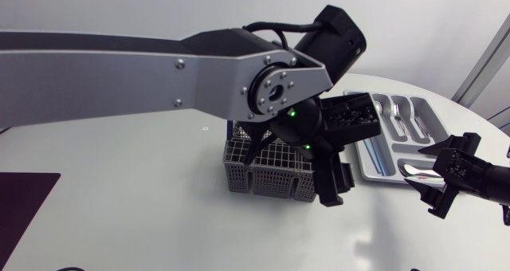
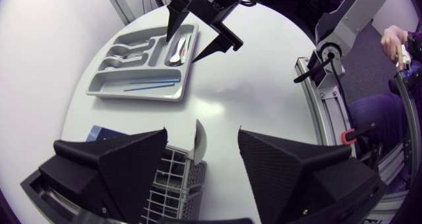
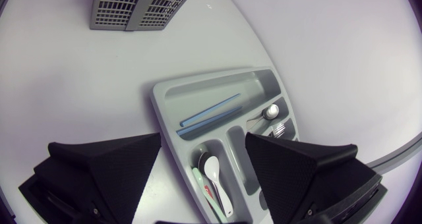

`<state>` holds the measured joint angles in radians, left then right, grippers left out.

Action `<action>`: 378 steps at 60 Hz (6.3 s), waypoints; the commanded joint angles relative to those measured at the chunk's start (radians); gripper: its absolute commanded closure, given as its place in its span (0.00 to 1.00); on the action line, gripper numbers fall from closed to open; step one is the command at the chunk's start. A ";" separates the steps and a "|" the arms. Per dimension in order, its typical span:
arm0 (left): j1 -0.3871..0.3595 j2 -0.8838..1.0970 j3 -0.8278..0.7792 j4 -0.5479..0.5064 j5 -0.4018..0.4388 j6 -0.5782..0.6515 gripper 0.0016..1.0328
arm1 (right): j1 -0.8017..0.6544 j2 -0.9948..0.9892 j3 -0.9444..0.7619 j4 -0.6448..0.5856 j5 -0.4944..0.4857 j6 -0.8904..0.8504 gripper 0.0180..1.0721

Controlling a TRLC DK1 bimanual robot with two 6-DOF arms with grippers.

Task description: Unload the cutlery basket into the drawer organizer.

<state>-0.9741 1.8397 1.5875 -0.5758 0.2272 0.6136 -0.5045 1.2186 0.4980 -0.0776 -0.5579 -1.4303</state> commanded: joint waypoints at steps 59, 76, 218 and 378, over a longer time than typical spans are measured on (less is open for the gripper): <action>0.041 0.165 0.173 -0.085 0.037 -0.081 0.89 | 0.032 -0.060 -0.021 -0.077 -0.105 0.199 0.10; 0.084 0.171 0.230 -0.131 0.123 -0.140 0.97 | 0.031 -0.065 -0.024 -0.087 -0.111 0.194 0.10; 0.135 -0.255 -0.024 0.110 0.144 -0.785 0.96 | 0.465 -0.018 0.246 -0.375 -0.338 0.620 0.10; 0.226 -0.286 -0.170 0.067 0.009 -0.517 0.05 | 0.327 0.479 0.764 -0.192 0.444 1.120 0.95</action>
<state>-0.7536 1.5833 1.4525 -0.5167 0.2440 0.0978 -0.1726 1.6382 1.2079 -0.2806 -0.1570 -0.3752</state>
